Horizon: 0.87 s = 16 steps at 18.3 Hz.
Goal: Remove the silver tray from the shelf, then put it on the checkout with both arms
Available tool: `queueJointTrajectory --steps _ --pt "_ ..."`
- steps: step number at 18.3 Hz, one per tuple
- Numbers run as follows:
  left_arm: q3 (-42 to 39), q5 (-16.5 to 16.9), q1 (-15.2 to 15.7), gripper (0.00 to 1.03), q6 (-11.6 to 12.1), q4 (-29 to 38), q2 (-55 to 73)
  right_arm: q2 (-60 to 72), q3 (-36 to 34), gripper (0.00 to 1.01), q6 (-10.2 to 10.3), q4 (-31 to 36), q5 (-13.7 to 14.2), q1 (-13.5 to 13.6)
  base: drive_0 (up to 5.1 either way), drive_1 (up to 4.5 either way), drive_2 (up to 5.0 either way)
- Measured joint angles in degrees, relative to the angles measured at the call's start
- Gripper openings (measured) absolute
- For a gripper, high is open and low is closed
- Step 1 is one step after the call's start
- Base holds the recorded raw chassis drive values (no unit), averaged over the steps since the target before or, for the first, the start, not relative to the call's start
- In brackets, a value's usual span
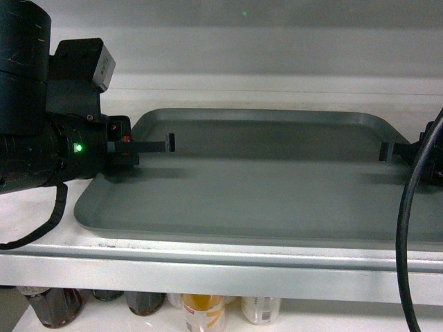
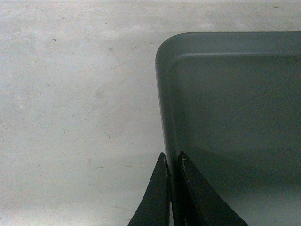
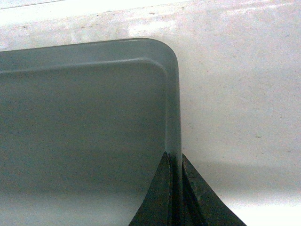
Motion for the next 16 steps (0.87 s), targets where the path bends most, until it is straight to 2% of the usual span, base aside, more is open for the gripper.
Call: queueJointTrajectory --steps 11,16 --pt "-2.3 -0.1 -0.1 0.04 0.5 -3.0 -6.6 -7.7 -1.5 0.03 -0.1 -3.0 2.8 1.6 0.0 0.00 0.0" --pt "-2.3 -0.9 -0.7 0.04 2.5 -3.6 -12.1 -14.1 -2.2 0.03 0.0 -5.7 3.0 1.6 0.0 0.00 0.0"
